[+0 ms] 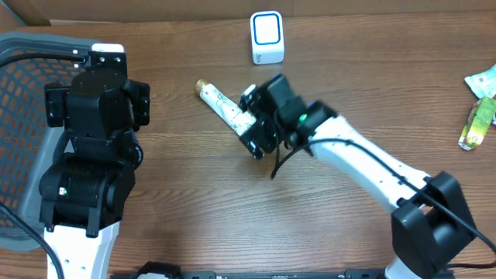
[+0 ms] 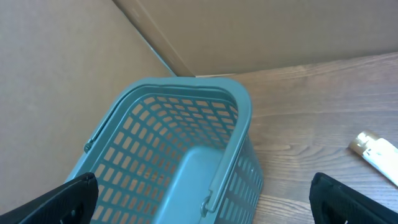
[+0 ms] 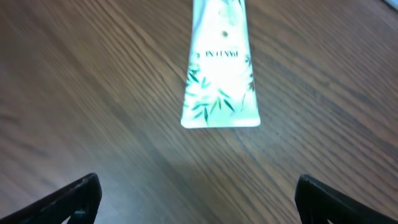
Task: Scan the item barcode
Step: 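Move the right gripper to the white tube and grasp it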
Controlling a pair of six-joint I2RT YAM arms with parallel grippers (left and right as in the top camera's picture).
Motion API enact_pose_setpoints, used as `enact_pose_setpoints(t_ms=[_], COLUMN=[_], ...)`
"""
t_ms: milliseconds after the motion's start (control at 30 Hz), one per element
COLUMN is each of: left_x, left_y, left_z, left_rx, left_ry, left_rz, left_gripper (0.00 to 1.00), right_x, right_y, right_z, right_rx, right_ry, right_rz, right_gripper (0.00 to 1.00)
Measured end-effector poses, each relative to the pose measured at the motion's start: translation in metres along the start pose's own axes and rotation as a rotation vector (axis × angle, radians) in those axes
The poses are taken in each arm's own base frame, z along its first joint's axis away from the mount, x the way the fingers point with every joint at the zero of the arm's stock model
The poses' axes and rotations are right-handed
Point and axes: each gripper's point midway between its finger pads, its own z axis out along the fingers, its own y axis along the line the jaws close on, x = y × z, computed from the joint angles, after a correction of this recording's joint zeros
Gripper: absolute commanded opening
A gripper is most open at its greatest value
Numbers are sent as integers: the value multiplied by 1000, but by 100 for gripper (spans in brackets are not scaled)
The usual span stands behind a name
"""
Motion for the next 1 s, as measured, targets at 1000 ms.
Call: enact_pose_setpoints(t_ms=[1000], left_x=[0], left_y=[0], left_z=[0], left_rx=[0], left_ry=[0], left_rz=[0], left_gripper=[100], right_x=[-28], right_y=[19], right_z=[88], right_rx=[171], right_ry=[-146], right_rz=[-125], right_gripper=[96])
